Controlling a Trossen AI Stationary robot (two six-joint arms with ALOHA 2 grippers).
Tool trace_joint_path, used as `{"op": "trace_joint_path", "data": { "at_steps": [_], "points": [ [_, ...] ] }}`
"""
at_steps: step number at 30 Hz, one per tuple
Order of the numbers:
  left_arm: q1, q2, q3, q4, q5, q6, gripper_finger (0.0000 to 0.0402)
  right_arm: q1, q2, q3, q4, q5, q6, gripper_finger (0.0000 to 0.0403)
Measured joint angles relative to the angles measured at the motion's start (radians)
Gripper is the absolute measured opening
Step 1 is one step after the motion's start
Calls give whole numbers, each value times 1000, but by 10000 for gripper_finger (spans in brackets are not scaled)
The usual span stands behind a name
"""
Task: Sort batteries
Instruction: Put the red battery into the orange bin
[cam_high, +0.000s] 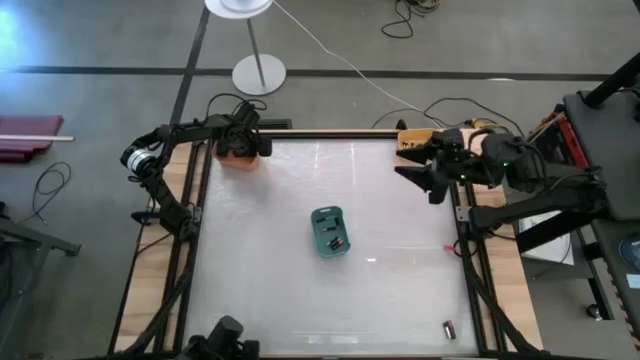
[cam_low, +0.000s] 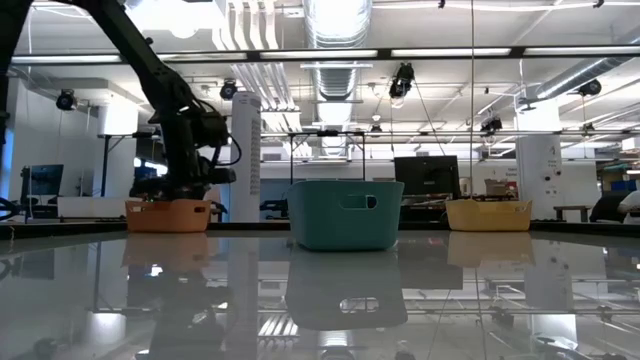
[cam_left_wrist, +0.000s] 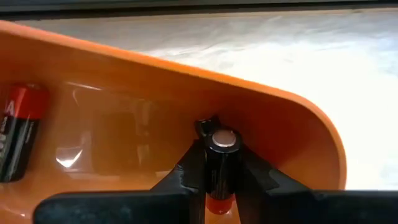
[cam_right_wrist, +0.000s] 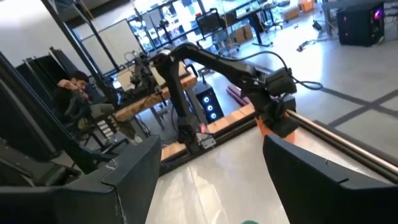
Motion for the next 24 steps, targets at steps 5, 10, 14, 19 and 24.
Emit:
{"op": "trace_joint_path", "data": {
  "at_steps": [5, 10, 14, 19, 24],
  "points": [
    [1, 6, 0, 16, 22, 29, 32, 0, 45, 0, 21, 0, 8, 267],
    [2, 15, 0, 14, 30, 31, 61, 0, 72, 0, 54, 0, 7, 266],
    [3, 17, -1, 11, 30, 36, 67, 0, 80, 0, 75, 0, 7, 278],
    [5, 14, -1, 3, 30, 40, 70, 0, 89, 0, 79, 1, -2, 296],
    [4, -34, -1, -4, 24, 24, 73, 3, 101, 0, 24, 0, -19, 313]
  ]
}}
